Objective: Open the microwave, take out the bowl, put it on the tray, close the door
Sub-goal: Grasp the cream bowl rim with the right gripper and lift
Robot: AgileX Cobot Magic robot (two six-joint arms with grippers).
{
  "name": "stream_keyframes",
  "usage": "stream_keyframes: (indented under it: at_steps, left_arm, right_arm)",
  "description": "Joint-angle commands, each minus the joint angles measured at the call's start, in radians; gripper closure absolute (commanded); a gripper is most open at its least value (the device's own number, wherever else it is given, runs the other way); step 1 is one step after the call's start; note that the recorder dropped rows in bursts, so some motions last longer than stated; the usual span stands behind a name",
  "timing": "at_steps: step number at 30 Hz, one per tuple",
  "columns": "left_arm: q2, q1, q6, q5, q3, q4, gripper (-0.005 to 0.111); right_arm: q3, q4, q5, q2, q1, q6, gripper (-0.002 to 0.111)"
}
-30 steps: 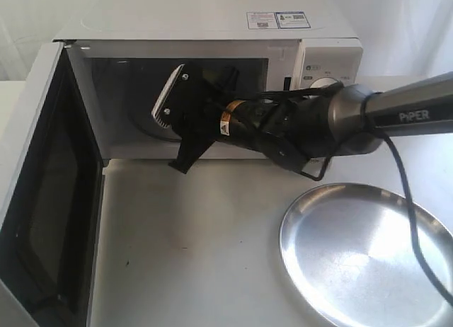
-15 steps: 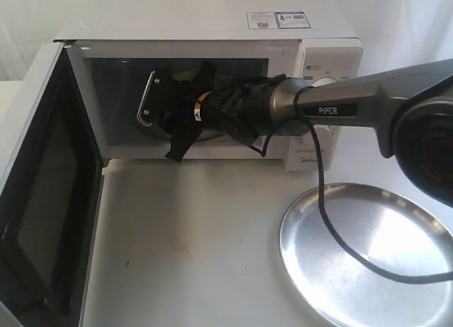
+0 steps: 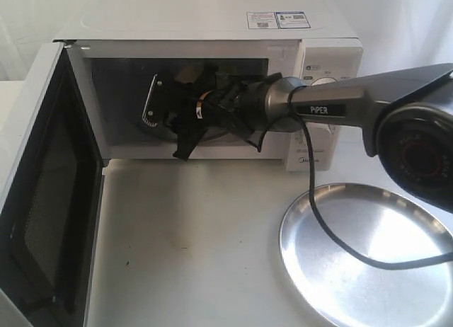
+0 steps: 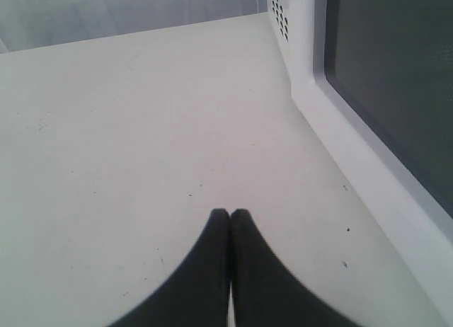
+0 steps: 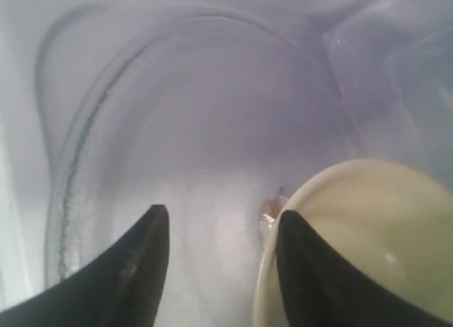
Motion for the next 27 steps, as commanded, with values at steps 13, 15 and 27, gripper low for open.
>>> stream_keyframes:
  at_steps: [13,15,27]
  left_arm:
    - [-0.002,-0.001,-0.006,-0.001,0.003,-0.003,0.107]
    - [-0.002,-0.001,-0.006,-0.001,0.003,-0.003,0.107]
    - [-0.002,-0.001,-0.006,-0.001,0.003,-0.003,0.107]
  right_arm:
    - [-0.004,-0.1,0.243,-0.116,-0.004,0.001,0.063]
    - [-0.004,-0.1,0.253,-0.114,-0.004,0.001,0.063]
    - [-0.004,-0.138,0.248,-0.046,-0.033,0.006,0.064]
